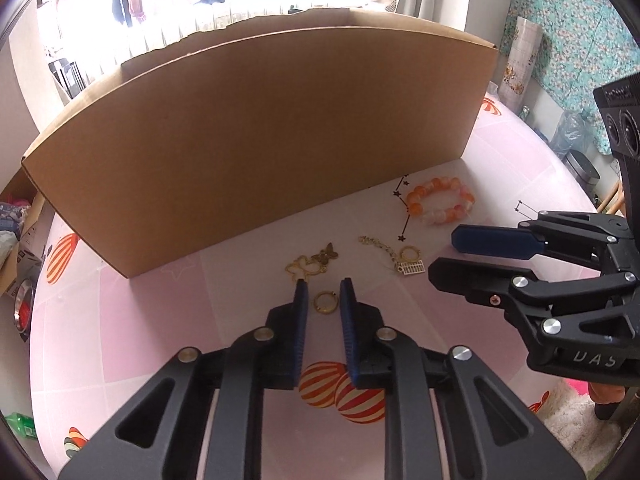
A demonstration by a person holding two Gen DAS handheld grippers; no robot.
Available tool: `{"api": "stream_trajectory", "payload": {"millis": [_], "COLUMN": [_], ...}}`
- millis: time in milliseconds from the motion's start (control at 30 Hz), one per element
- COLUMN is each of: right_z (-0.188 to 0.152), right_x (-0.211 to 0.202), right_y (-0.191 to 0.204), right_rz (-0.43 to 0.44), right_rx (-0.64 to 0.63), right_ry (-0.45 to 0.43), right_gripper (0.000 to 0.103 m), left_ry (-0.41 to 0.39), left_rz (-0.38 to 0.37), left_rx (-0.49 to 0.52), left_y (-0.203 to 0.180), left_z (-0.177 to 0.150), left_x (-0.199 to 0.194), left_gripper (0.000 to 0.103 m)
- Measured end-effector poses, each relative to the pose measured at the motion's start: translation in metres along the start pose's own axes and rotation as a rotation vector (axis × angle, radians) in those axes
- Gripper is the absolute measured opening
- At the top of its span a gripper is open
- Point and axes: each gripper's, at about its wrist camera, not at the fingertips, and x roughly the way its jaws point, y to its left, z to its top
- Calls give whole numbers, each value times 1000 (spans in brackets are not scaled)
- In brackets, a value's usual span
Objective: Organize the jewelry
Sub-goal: 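Close the right gripper on the small gold ring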
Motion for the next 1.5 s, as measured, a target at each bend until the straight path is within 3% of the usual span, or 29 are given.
{"api": "stream_trajectory", "payload": {"millis": [567,700,900,1400,1500], "right_z": [1,3,6,11,13], "right_x": [-12,-4,2,18,12], "right_y": [1,7,8,23,17], "right_rz": [-11,-11,-16,124,110], "right_rx": [-5,-34,-34,-71,-67], "right_ry": [-31,-9,24,69,57], "right_gripper": [34,29,28,28,27], "left_ry": [-16,-19,-26,-42,-42], "left_rz": [2,-2,-11,-12,-12], "left_rx": [-1,-21,-38,-67,-67], "left_y": [7,12,20,34,36], "left_z": [-8,-11,-13,-21,-22], "left_x": [-7,-7,-7,-14,-15], "left_gripper": [10,10,10,10,10]}}
